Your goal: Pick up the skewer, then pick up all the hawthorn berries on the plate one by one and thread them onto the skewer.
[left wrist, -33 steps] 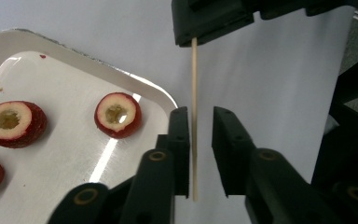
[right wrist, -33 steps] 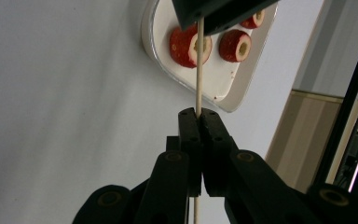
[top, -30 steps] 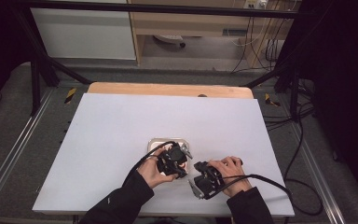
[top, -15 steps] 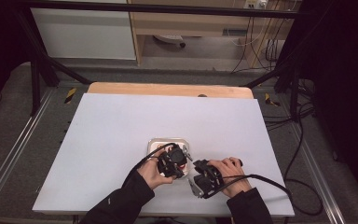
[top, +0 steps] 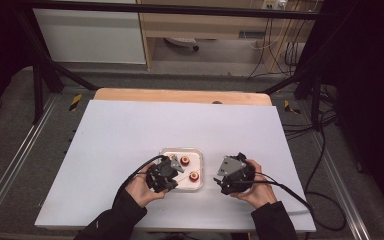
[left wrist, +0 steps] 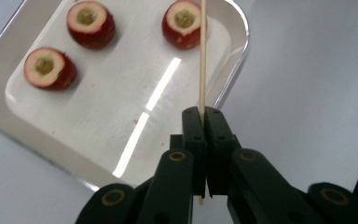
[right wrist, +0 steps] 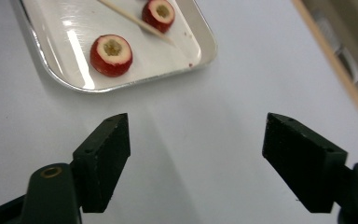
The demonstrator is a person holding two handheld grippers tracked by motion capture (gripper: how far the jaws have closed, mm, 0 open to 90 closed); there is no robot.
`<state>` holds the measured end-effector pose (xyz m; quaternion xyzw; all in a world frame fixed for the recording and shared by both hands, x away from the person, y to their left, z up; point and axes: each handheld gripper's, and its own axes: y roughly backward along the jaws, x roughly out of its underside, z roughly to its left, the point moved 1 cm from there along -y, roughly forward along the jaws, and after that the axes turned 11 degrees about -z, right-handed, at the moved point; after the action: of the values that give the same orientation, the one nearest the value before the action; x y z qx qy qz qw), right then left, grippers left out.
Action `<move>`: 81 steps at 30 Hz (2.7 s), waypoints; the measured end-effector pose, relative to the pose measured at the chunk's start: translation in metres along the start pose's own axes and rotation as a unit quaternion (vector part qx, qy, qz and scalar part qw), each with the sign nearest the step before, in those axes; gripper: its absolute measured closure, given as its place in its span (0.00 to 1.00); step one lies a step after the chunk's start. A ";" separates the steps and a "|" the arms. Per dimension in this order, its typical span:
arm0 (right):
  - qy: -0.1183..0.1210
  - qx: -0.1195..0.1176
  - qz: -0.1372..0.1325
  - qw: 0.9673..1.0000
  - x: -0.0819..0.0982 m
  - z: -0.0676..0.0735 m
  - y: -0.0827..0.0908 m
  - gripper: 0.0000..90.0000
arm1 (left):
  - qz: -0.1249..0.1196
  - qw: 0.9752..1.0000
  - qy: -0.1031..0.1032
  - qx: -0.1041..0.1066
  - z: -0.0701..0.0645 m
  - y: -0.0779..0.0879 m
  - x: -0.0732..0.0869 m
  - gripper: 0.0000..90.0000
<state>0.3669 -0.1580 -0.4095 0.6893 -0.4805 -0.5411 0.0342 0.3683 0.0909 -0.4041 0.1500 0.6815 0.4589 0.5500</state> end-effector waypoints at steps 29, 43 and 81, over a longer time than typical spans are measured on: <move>-0.229 -0.047 0.049 0.971 -0.030 -0.012 -0.014 0.02 | -0.169 0.980 0.077 -0.076 0.017 0.047 0.063 0.98; -0.260 -0.067 0.069 0.961 -0.054 -0.010 -0.042 0.04 | -0.196 0.973 0.099 -0.076 0.024 0.056 0.071 0.98; -0.273 -0.162 0.200 0.927 -0.059 -0.002 -0.097 0.61 | -0.192 0.974 0.097 -0.073 0.025 0.051 0.072 0.98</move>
<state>0.4317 -0.0660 -0.4220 0.3896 -0.5048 -0.7610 0.1199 0.3497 0.1805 -0.4067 -0.0691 0.7125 0.4057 0.5683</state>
